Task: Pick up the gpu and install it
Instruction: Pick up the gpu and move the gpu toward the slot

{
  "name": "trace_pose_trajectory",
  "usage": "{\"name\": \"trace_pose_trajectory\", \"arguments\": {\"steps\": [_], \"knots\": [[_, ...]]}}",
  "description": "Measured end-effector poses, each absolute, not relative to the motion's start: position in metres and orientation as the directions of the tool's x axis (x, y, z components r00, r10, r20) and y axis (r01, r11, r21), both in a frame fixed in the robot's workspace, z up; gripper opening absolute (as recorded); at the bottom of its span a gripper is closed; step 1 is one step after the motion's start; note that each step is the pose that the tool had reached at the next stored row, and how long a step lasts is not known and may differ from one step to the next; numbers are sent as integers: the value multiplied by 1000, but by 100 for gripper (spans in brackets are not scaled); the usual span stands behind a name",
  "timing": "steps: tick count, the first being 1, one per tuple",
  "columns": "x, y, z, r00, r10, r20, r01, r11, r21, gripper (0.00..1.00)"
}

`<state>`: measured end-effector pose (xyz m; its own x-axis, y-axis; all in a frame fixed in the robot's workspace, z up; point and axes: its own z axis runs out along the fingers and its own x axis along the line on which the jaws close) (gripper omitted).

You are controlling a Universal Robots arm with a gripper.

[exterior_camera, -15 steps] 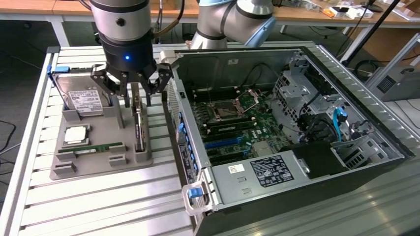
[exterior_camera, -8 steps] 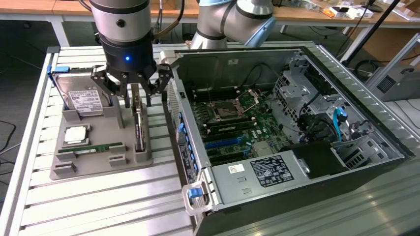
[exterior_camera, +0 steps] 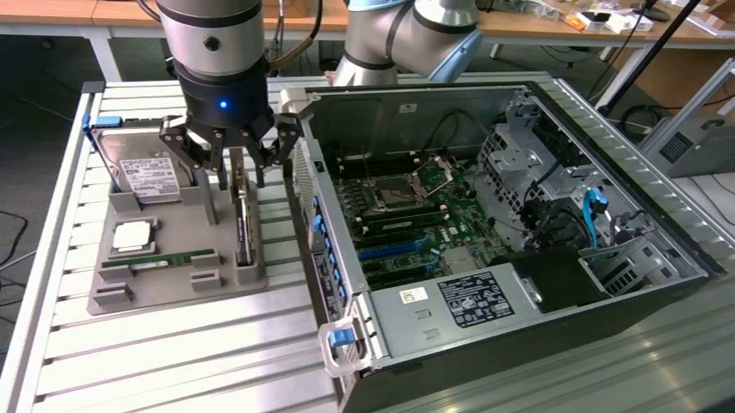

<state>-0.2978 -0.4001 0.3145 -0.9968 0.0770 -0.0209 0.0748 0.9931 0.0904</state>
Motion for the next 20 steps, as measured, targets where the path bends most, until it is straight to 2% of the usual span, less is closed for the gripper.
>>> {"name": "trace_pose_trajectory", "arguments": {"steps": [20], "knots": [[-298, -400, 310, -997, 77, -21, 75, 993, 90, 48]]}}
